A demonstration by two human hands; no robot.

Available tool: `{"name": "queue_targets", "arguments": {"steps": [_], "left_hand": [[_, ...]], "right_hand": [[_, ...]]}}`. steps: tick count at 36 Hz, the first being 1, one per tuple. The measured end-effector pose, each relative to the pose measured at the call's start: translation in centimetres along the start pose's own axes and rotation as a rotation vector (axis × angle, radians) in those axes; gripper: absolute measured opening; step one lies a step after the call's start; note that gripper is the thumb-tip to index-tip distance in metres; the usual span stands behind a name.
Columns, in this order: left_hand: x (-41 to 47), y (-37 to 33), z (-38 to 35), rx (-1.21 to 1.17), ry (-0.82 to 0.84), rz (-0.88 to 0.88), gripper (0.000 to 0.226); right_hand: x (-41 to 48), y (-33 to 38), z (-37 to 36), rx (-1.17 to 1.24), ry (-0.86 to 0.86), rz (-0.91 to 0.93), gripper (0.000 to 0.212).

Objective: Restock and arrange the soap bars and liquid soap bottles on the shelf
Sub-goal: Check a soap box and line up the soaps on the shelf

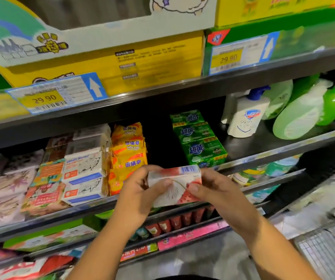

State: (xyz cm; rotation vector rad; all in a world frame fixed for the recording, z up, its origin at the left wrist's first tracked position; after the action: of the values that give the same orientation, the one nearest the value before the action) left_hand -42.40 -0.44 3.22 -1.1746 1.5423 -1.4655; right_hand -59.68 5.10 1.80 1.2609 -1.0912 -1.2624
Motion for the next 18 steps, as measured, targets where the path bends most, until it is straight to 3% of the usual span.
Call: {"name": "queue_targets", "arguments": {"steps": [5, 8, 9, 12, 15, 16, 18], "left_hand": [[-0.1, 0.6, -0.9, -0.005, 0.044, 0.041, 0.050], [-0.6, 1.4, -0.8, -0.092, 0.166, 0.128, 0.067], [-0.7, 1.4, -0.7, -0.026, 0.212, 0.125, 0.068], [-1.1, 1.1, -0.7, 0.223, 0.275, 0.050, 0.060], [-1.1, 1.1, 0.3, 0.227, 0.134, 0.081, 0.057], [-1.1, 1.1, 0.6, 0.178, 0.096, 0.123, 0.056], [-1.2, 1.5, 1.1, 0.124, 0.066, 0.176, 0.055]], "right_hand": [[0.3, -0.9, 0.7, 0.125, -0.216, -0.020, 0.044], [0.4, -0.8, 1.2, 0.108, -0.263, 0.006, 0.022], [0.5, -0.9, 1.4, 0.136, -0.258, -0.012, 0.017], [0.5, -1.4, 1.5, 0.306, -0.092, -0.084, 0.035], [0.3, -1.7, 1.3, 0.412, 0.163, -0.094, 0.089], [0.3, -1.9, 1.2, 0.389, 0.198, -0.094, 0.093], [0.5, -2.0, 1.1, 0.283, 0.199, -0.079, 0.081]]}}
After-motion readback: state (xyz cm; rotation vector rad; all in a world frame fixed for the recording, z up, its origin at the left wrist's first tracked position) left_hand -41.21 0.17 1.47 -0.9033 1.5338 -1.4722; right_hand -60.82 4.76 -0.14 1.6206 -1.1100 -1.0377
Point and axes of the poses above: each hand's wrist, its own x-axis towards the middle knuckle, its own z-axis out of the back of the hand, y = z × x, the point moved 5 cm from there along x, towards the middle knuckle, and after that the axes turned 11 degrees about -x, right-handed, at the moved point
